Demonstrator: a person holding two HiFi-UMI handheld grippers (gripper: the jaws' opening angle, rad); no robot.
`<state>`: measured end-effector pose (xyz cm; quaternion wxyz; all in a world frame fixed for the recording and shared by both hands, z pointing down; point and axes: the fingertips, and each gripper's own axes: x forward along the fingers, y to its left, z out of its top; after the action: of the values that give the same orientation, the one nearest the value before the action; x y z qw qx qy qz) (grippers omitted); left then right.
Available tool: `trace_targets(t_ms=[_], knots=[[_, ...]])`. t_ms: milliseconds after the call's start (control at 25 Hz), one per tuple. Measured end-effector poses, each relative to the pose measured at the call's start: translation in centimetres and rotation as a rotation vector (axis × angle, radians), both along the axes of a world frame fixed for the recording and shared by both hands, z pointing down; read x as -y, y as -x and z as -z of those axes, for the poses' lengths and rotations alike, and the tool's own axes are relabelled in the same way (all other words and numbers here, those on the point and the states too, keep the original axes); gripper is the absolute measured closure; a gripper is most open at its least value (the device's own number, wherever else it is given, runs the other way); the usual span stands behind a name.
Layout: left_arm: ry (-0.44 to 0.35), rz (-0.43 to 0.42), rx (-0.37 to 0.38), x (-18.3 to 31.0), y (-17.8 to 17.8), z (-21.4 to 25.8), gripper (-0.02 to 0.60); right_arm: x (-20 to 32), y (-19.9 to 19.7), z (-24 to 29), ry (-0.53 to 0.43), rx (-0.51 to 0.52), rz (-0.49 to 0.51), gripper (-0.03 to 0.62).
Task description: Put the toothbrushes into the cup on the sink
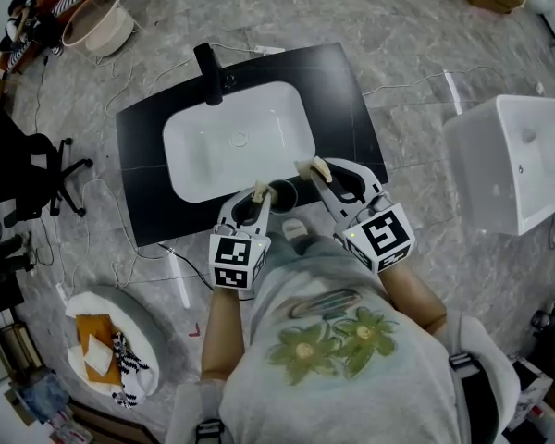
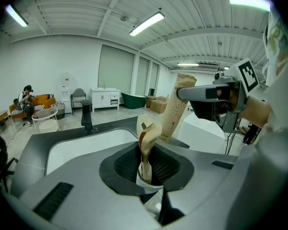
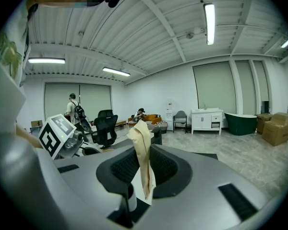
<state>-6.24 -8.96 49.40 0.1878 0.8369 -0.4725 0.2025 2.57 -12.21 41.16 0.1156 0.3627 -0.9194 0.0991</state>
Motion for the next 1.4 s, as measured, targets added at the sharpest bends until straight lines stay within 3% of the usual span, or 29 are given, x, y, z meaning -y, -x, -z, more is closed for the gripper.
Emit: trace_targets(t_ms=[1400], knots=[[0.049,-0.029,-0.002,-0.7,0.0,-3.0,0.523,-0.6,0.8,-0.2,0.016,-0.037,0.002,0.516]])
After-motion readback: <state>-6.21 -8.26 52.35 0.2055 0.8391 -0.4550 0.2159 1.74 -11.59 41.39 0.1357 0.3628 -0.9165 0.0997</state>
